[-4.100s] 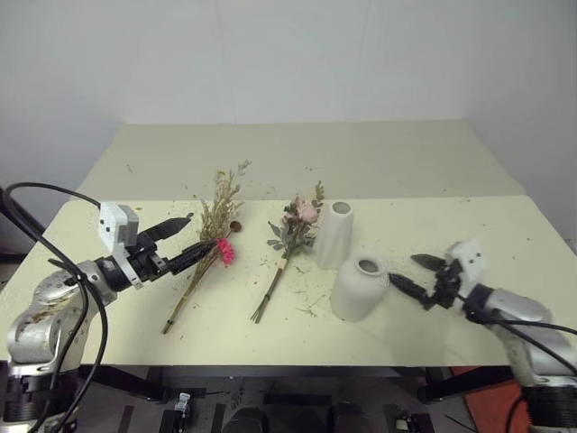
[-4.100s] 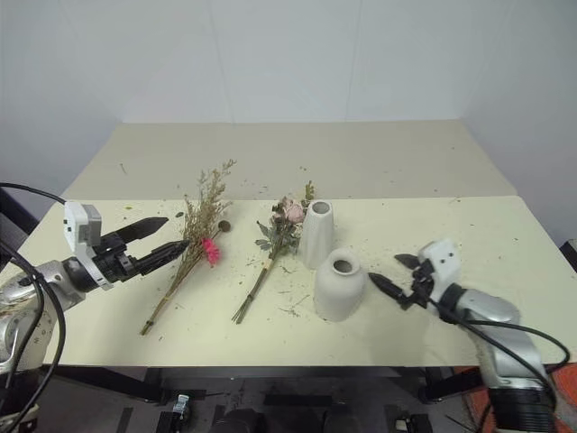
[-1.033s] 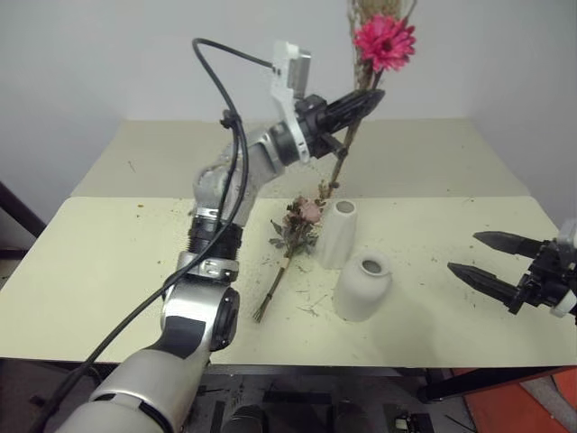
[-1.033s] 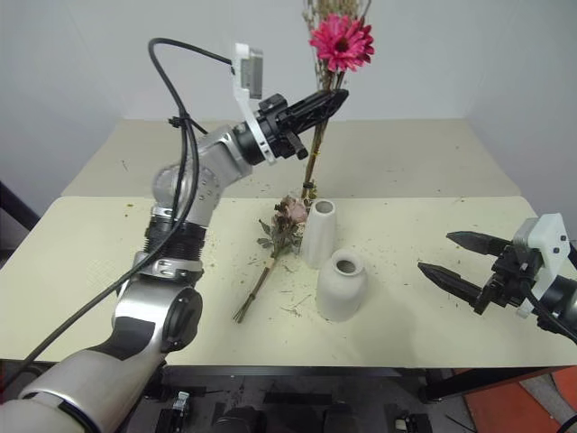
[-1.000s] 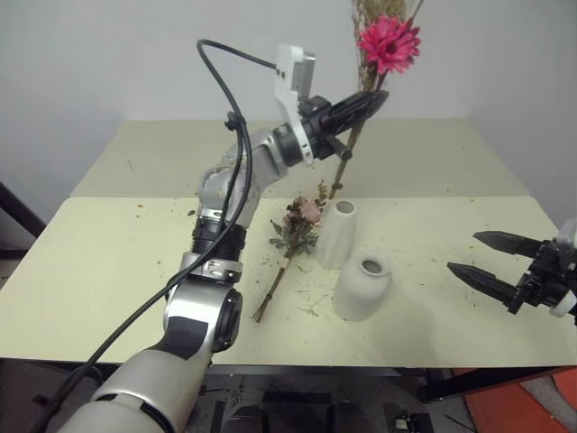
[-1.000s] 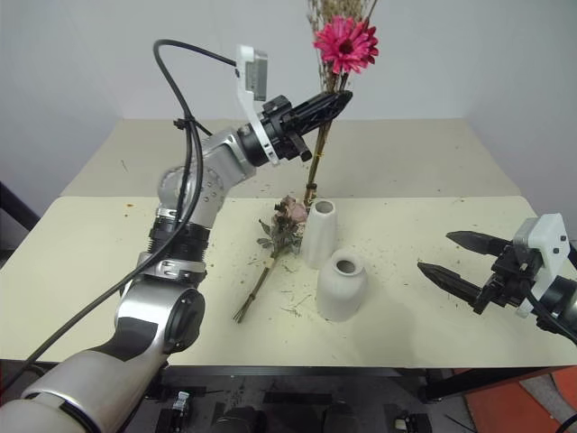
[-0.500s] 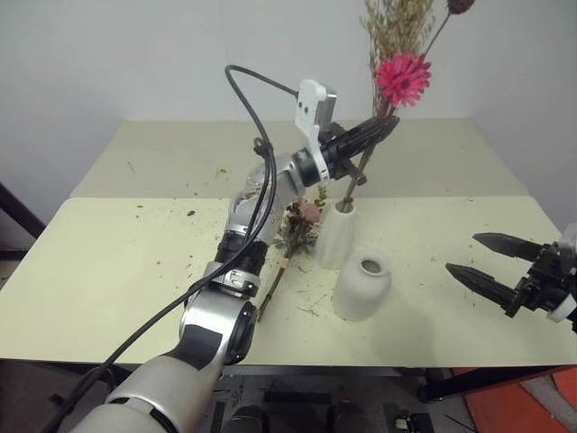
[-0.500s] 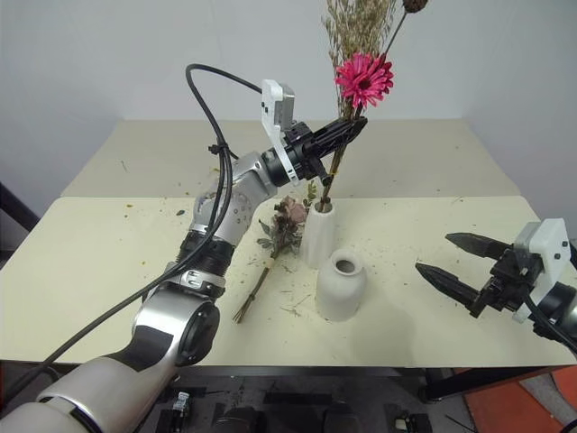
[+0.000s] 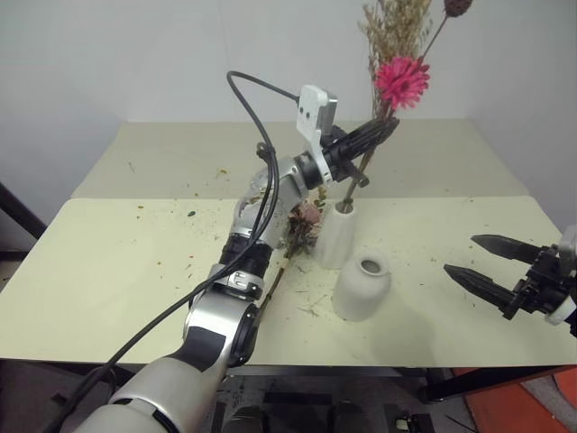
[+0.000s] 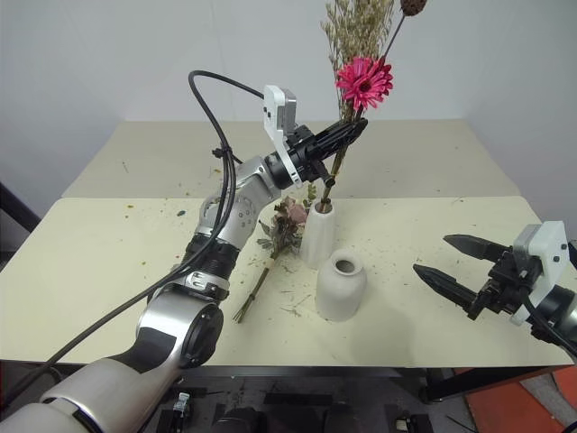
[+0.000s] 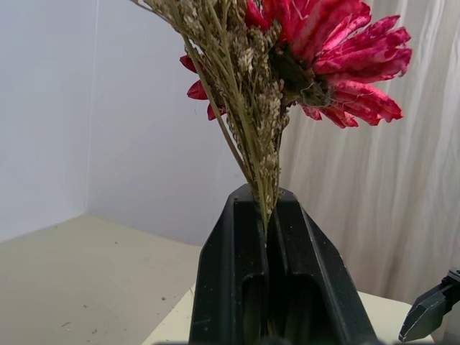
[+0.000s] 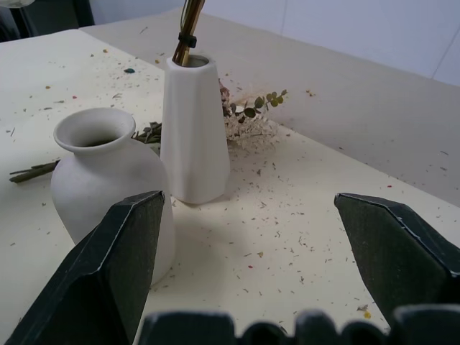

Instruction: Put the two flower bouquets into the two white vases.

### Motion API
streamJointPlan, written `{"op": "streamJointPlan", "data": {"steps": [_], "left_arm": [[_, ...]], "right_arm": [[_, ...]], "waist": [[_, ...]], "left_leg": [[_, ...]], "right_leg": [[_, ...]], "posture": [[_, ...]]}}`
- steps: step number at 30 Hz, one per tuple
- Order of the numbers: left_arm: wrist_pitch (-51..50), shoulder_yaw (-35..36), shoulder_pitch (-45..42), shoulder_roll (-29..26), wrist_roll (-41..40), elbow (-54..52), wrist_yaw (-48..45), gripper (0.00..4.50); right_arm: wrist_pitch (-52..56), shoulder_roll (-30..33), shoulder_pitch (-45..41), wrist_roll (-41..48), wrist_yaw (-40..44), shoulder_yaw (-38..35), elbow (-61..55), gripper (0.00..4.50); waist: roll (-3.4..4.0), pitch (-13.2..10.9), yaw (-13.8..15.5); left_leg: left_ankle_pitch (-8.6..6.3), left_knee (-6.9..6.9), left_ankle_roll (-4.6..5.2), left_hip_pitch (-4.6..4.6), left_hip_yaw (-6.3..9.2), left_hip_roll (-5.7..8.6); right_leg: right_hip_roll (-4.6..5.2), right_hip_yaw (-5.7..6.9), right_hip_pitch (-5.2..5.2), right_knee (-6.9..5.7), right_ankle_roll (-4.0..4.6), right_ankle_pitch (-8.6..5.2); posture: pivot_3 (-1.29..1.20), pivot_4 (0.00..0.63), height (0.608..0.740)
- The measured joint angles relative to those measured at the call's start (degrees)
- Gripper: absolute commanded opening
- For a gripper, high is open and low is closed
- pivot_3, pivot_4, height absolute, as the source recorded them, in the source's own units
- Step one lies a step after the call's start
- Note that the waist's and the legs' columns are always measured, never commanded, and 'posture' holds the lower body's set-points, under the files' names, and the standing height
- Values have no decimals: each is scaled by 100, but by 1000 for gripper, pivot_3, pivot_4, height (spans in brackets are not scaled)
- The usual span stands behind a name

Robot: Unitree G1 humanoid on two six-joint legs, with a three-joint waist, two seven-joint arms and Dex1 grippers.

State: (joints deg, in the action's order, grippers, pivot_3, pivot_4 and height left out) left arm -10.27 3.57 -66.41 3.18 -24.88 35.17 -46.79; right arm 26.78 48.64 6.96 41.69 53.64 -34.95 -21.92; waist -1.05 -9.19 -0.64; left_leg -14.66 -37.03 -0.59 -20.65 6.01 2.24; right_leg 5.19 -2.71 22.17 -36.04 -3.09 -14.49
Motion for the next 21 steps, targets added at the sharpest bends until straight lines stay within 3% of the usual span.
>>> {"op": "streamJointPlan", "data": {"steps": [21], "left_arm": [[125, 251, -166, 75, -5, 520, 128, 17]], "right_arm": [[0, -15, 41, 10, -165, 1, -9, 4500]], "waist": [[-3, -2, -5]], "left_leg": [[0, 0, 0, 2, -1, 0]], "right_leg": [[0, 0, -1, -1, 0, 0]], "posture": [[0, 150, 740]]}}
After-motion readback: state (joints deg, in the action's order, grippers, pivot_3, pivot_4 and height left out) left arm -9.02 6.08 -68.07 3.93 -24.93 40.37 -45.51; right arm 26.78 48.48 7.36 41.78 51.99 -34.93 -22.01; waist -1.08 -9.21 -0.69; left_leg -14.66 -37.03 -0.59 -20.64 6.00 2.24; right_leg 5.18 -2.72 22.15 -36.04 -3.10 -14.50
